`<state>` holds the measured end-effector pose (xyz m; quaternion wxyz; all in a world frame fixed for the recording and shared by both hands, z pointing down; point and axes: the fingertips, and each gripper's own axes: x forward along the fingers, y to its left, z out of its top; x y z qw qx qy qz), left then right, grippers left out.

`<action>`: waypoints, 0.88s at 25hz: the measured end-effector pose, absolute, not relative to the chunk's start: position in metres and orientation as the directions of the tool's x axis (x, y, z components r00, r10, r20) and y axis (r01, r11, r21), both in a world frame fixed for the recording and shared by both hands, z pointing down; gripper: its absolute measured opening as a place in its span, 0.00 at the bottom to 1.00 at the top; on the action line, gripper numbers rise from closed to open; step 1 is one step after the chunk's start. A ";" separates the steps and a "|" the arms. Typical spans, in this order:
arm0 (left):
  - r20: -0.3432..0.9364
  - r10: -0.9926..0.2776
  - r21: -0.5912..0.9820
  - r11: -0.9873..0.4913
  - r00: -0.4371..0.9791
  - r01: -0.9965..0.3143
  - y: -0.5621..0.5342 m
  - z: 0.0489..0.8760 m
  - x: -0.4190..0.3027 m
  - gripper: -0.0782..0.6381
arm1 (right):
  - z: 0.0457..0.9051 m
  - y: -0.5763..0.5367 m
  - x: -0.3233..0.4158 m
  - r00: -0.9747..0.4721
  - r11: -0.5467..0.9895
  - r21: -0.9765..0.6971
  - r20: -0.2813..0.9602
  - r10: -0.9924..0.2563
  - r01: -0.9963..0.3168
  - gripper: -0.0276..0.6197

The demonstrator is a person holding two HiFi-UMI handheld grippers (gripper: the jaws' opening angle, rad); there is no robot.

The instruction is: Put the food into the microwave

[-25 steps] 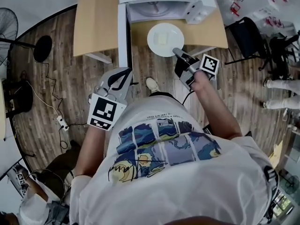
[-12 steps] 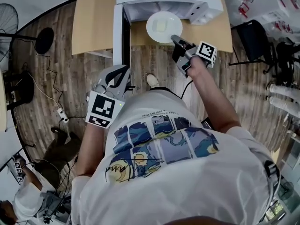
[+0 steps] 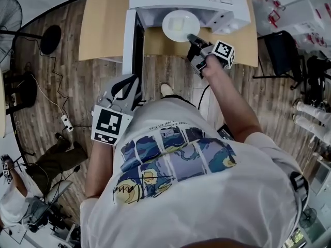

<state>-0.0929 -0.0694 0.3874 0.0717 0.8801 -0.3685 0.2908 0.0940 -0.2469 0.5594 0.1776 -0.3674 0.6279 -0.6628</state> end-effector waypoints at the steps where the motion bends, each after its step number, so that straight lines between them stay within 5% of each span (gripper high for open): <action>1: 0.565 -0.610 -0.086 -0.713 0.555 -0.696 -0.071 0.387 -0.094 0.12 | 0.563 -0.252 0.094 -0.663 -0.153 -0.964 0.262 -0.701 -0.219 0.07; 22: 0.567 -0.657 -0.069 -0.638 0.496 -0.767 -0.084 0.380 -0.110 0.12 | 0.591 -0.317 0.081 -0.606 -0.205 -0.951 0.306 -0.734 -0.232 0.07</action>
